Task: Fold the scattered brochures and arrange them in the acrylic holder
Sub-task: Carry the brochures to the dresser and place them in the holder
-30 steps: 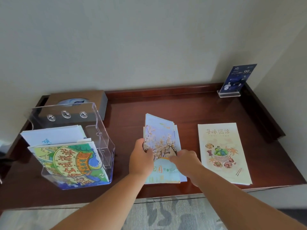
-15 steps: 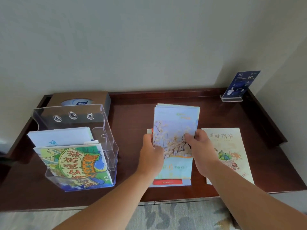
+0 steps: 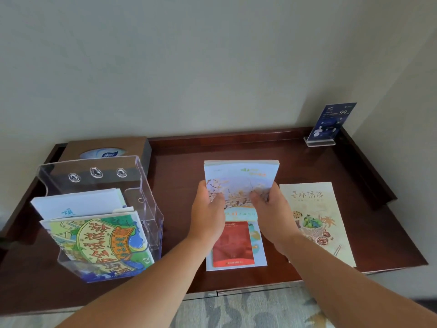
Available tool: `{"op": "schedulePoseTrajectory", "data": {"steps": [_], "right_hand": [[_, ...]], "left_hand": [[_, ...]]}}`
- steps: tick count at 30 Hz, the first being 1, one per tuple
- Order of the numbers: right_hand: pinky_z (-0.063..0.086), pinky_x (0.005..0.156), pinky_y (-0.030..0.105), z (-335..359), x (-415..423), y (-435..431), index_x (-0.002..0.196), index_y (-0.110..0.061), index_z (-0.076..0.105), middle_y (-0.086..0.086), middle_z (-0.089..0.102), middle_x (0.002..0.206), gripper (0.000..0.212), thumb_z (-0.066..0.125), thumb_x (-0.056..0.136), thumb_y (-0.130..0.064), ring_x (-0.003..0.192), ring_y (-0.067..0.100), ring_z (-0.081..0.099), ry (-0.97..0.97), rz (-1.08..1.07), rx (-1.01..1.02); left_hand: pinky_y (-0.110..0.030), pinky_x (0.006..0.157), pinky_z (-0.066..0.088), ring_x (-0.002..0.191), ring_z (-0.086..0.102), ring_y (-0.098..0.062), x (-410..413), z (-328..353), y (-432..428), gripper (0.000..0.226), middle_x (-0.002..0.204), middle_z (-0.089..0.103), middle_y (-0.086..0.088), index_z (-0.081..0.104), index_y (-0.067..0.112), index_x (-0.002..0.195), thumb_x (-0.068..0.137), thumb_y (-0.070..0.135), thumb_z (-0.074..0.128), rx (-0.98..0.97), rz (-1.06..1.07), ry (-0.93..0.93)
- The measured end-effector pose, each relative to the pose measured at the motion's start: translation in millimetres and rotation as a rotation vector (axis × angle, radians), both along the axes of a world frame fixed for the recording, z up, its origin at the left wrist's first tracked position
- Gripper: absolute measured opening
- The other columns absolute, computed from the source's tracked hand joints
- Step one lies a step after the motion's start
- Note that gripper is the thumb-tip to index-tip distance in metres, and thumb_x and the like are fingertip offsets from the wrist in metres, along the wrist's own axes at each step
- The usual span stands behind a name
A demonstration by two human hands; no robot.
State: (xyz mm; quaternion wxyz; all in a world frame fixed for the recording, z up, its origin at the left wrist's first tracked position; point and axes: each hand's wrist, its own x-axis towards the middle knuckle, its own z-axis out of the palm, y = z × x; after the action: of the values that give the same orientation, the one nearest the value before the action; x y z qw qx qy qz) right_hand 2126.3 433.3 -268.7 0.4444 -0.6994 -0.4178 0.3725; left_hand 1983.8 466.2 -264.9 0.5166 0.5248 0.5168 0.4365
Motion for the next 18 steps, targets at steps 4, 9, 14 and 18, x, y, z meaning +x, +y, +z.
{"op": "schedulePoseTrajectory", "data": {"steps": [4, 9, 14, 18], "right_hand": [[0.041, 0.063, 0.013, -5, 4, -3, 0.111, -0.029, 0.048, -0.024, 0.060, 0.095, 0.011, 0.049, 0.101, -0.025, 0.084, -0.003, 0.059, -0.075, 0.017, -0.054], [0.041, 0.067, 0.016, -17, 5, -9, 0.110, -0.033, 0.047, -0.030, 0.057, 0.095, 0.014, 0.045, 0.102, -0.023, 0.083, -0.010, 0.055, -0.138, 0.039, -0.082], [0.041, 0.062, 0.020, -9, 8, -3, 0.110, -0.032, 0.047, -0.024, 0.056, 0.094, 0.011, 0.045, 0.102, -0.023, 0.080, -0.003, 0.053, -0.198, 0.045, -0.092], [0.053, 0.073, 0.036, 31, 11, 16, 0.111, -0.022, 0.050, -0.008, 0.062, 0.100, 0.011, 0.047, 0.101, -0.022, 0.082, 0.007, 0.058, -0.227, 0.054, -0.014]], "left_hand": [[0.001, 0.063, 0.043, 0.088, 0.057, 0.022, -2, -6, -4, 0.037, 0.094, 0.066, 0.033, 0.050, 0.041, 0.101, 0.099, 0.004, 0.043, -0.029, -0.070, 0.075], [0.004, 0.063, 0.039, 0.087, 0.052, 0.028, -2, -14, -9, 0.035, 0.102, 0.058, 0.029, 0.048, 0.041, 0.103, 0.100, 0.007, 0.042, -0.057, -0.032, 0.120], [0.001, 0.054, 0.040, 0.074, 0.053, 0.027, -1, 2, -5, 0.043, 0.092, 0.057, 0.028, 0.047, 0.045, 0.091, 0.097, 0.004, 0.039, -0.056, -0.034, 0.157], [-0.015, 0.060, 0.044, 0.069, 0.056, 0.008, -1, 37, 11, 0.039, 0.090, 0.058, 0.020, 0.048, 0.044, 0.090, 0.096, 0.007, 0.038, -0.013, -0.008, 0.176]]}}
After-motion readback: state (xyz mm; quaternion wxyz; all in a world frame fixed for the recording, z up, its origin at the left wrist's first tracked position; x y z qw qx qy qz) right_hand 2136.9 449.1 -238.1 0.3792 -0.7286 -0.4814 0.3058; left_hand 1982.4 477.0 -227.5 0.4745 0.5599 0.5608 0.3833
